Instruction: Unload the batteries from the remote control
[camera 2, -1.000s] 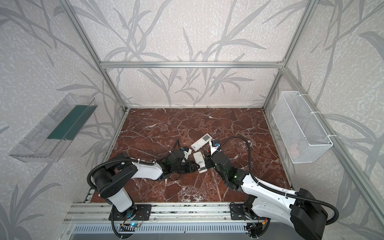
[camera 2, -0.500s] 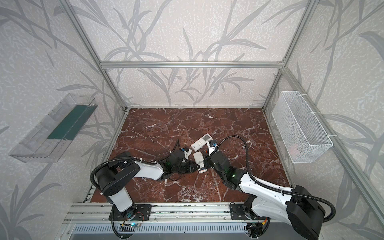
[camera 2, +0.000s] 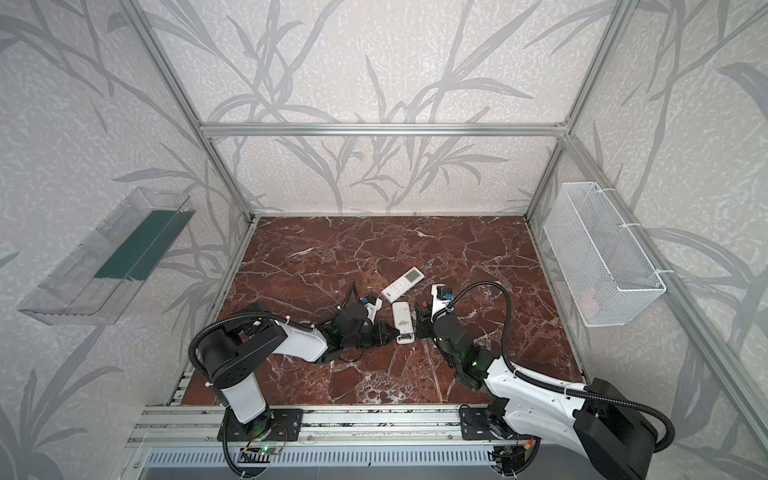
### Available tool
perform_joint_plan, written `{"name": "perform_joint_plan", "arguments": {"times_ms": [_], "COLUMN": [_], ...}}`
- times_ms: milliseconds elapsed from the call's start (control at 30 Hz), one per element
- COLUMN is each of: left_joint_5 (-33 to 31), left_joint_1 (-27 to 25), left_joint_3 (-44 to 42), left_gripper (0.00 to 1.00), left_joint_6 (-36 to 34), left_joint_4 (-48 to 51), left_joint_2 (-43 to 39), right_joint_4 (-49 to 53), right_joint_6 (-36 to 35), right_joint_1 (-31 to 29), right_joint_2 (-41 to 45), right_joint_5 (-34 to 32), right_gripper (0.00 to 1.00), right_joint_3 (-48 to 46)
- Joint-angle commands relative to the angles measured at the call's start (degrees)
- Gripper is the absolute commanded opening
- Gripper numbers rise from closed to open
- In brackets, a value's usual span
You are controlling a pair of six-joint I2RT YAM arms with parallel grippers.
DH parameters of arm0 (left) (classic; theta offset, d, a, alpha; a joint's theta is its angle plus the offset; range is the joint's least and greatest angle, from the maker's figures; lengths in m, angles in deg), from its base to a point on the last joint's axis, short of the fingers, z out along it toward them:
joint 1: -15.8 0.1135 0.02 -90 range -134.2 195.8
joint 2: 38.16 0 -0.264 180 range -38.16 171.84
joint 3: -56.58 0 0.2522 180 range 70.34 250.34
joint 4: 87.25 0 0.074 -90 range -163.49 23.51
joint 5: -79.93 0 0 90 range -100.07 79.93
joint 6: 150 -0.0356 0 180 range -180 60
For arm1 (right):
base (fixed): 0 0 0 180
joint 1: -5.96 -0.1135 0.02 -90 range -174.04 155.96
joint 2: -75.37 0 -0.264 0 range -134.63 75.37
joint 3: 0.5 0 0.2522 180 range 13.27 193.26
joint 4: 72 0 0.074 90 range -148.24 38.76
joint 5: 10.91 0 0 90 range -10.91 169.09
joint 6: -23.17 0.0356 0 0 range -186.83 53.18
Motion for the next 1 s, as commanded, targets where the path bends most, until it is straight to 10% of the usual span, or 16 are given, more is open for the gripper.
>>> {"name": "perform_joint_plan", "arguments": {"times_ms": [0,967], "left_joint_5": [-0.66,-0.33], "left_joint_1": [-0.31,-0.02], "left_joint_3": [-1.61,-2.32], "left_gripper": [0.16,0.17], "left_joint_6": [1.71,3.02], "left_joint_4": [0.96,-1.09], "left_joint_2": [2.1,3.61], "right_joint_4": [-3.27,-12.41], "right_joint_6": [2.87,18.41], "right_joint_1": [0.58,3.3], "right_joint_2": [-0.03,0.51], "right_joint_5": [-4.94,-10.69], "right_gripper": [0.0,0.0], "right_joint_3": [-0.8,-7.25]}}
